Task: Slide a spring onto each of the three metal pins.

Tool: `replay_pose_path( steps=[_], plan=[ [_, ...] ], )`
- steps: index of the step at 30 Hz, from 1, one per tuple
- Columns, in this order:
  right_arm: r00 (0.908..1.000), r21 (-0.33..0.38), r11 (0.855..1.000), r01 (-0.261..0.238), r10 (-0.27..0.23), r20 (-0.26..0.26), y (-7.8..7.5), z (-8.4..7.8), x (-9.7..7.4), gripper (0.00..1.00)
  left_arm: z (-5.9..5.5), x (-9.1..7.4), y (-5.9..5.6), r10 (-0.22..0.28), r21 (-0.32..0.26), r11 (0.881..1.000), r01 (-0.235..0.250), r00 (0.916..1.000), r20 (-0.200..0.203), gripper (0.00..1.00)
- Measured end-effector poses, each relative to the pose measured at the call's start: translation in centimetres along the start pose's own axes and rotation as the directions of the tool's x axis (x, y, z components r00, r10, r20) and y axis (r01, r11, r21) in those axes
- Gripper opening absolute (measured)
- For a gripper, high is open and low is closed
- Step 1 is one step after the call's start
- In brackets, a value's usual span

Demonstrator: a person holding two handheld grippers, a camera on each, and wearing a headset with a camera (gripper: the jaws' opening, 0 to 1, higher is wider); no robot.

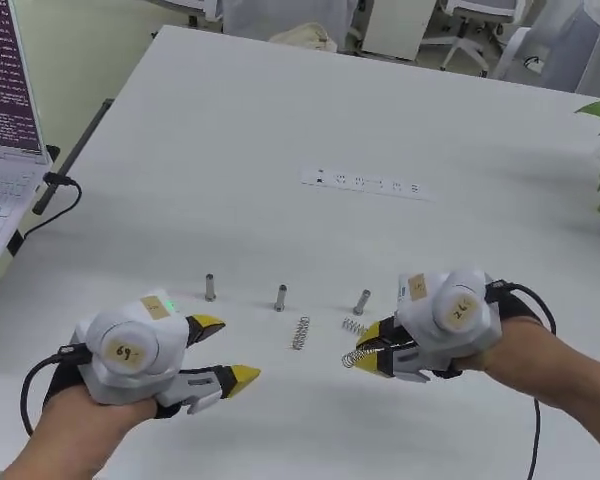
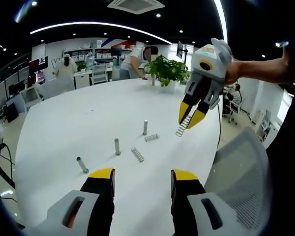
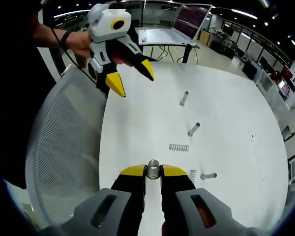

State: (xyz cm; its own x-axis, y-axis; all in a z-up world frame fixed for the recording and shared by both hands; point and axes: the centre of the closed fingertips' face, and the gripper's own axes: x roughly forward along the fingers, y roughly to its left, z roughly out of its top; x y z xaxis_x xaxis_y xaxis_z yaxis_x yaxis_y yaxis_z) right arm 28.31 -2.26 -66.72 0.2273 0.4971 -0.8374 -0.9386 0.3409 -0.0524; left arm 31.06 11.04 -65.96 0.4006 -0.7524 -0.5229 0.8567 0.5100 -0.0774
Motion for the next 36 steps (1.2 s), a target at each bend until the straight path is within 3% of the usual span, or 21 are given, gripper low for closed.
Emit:
replay_pose_path(
  steps=[20,36],
  plan=[
    [0.9997,-0.060,0.998,-0.017,0.016,-0.018,-3.8,3.0,1.5,0.09,-1.1,-2.2,3.3,0.105,-0.079,0.991,-0.104,0.9944,0.014,0.51],
    [0.9989,-0.092,0.995,-0.042,0.040,-0.024,-6.0,5.6,3.4,0.09,-1.6,-3.4,4.2,0.133,-0.098,0.986,-0.131,0.9909,0.017,0.58]
  ],
)
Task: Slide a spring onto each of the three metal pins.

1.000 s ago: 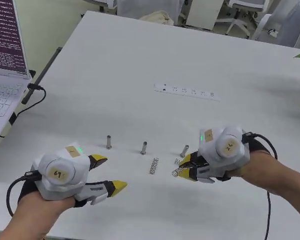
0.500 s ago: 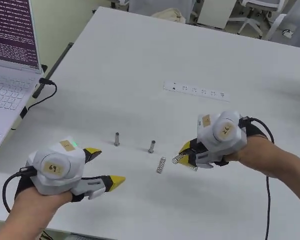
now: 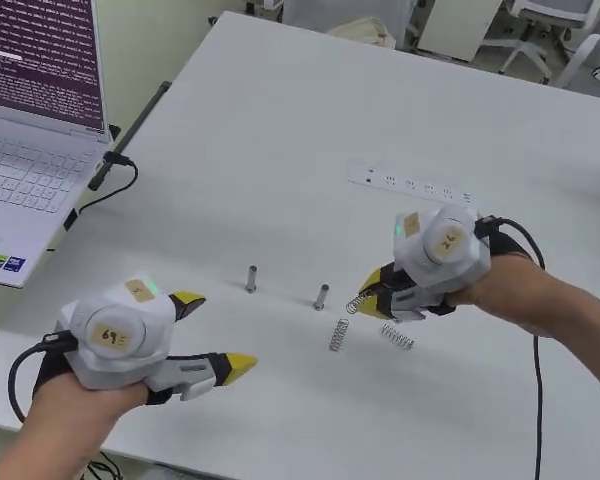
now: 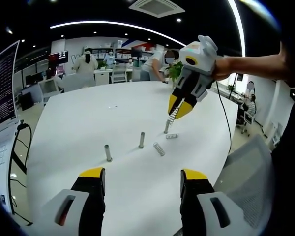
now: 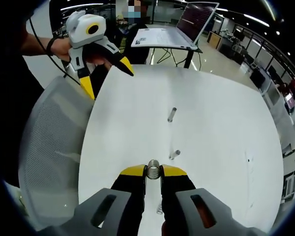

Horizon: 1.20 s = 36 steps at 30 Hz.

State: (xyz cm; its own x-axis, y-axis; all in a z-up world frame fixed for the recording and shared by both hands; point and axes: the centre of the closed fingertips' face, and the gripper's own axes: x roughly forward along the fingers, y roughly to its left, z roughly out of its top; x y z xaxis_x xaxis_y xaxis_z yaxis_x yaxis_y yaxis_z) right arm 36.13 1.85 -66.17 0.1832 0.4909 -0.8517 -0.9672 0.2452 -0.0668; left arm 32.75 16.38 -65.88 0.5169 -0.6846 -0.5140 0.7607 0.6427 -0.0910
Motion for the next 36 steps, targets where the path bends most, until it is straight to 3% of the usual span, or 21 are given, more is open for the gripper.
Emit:
replay_pose_path(
  steps=[23,36],
  plan=[
    [0.9994,-0.049,0.998,-0.032,0.033,0.008,-3.1,4.6,2.7,0.09,-0.4,-0.9,0.5,0.017,-0.022,1.000,-0.017,0.9998,0.005,0.59],
    [0.9985,-0.051,0.997,-0.052,0.053,0.015,-3.9,6.4,4.6,0.09,-0.5,-1.3,0.8,0.023,-0.031,0.999,-0.023,0.9997,0.006,0.59]
  ],
)
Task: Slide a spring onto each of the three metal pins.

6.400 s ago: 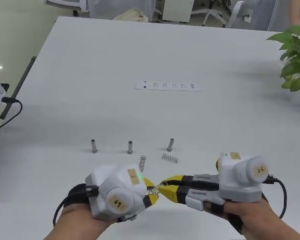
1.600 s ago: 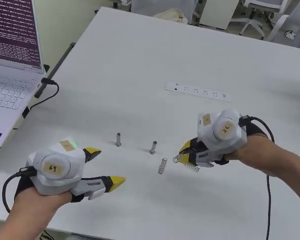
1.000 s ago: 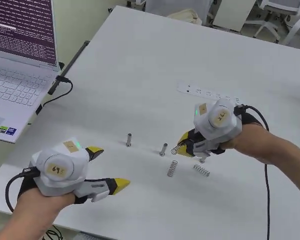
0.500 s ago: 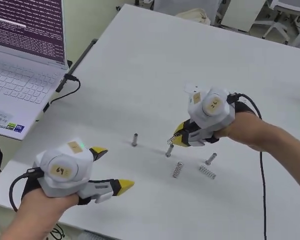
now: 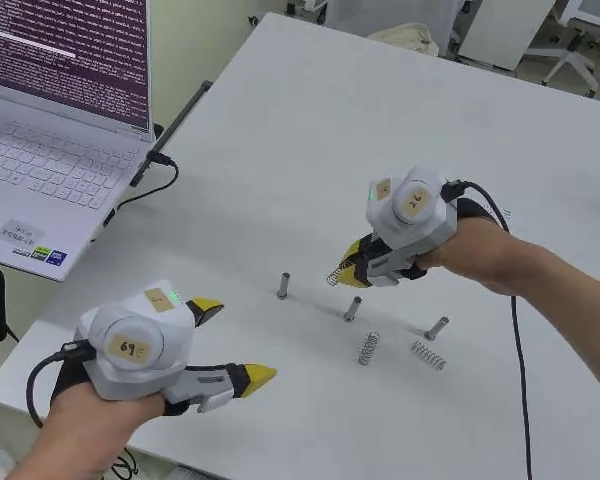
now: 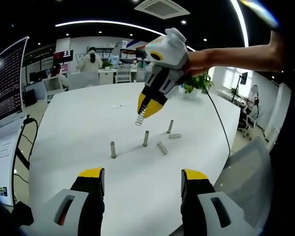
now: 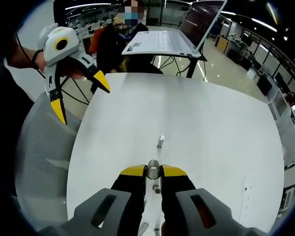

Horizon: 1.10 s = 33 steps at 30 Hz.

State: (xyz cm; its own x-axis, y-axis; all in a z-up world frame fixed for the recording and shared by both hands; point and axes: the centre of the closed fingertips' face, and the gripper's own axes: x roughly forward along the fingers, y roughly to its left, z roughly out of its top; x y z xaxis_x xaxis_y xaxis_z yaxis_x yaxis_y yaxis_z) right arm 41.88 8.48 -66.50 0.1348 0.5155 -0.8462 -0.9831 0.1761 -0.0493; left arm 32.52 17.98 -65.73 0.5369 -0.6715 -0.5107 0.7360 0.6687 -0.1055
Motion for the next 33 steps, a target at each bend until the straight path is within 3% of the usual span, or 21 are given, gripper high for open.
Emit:
replay_pose_path(
  steps=[19,33],
  plan=[
    [0.9998,-0.003,1.000,-0.004,0.004,-0.020,-1.7,1.0,2.7,0.09,0.7,0.7,-0.1,-0.017,0.007,1.000,0.017,0.9998,0.011,0.58],
    [0.9994,-0.005,1.000,-0.015,0.015,-0.030,-1.9,1.8,5.8,0.09,0.7,0.3,0.7,0.002,-0.008,1.000,-0.002,0.9998,0.019,0.59]
  ],
)
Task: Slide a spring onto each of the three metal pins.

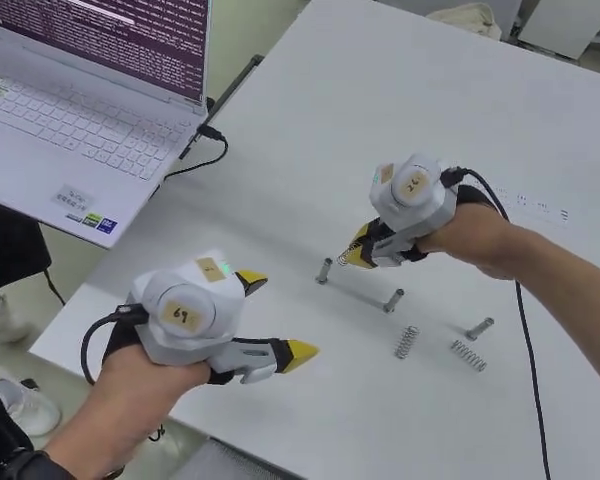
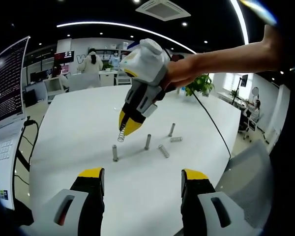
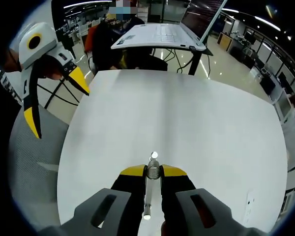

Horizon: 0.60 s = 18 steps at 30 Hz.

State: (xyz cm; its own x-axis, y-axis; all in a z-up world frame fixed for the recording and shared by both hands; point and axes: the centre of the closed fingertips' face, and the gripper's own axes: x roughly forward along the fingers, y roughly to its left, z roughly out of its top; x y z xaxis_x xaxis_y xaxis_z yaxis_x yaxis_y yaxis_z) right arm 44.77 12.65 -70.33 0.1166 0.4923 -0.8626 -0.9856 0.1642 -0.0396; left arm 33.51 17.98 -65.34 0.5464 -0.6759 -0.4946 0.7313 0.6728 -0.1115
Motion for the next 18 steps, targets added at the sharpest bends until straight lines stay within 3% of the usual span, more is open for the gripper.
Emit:
replay_pose_path(
  steps=[18],
  plan=[
    [0.9999,-0.010,1.000,-0.013,0.013,-0.009,-0.3,0.4,1.5,0.09,-0.3,0.0,0.3,-0.002,-0.018,1.000,0.002,1.0000,-0.001,0.59]
  ],
)
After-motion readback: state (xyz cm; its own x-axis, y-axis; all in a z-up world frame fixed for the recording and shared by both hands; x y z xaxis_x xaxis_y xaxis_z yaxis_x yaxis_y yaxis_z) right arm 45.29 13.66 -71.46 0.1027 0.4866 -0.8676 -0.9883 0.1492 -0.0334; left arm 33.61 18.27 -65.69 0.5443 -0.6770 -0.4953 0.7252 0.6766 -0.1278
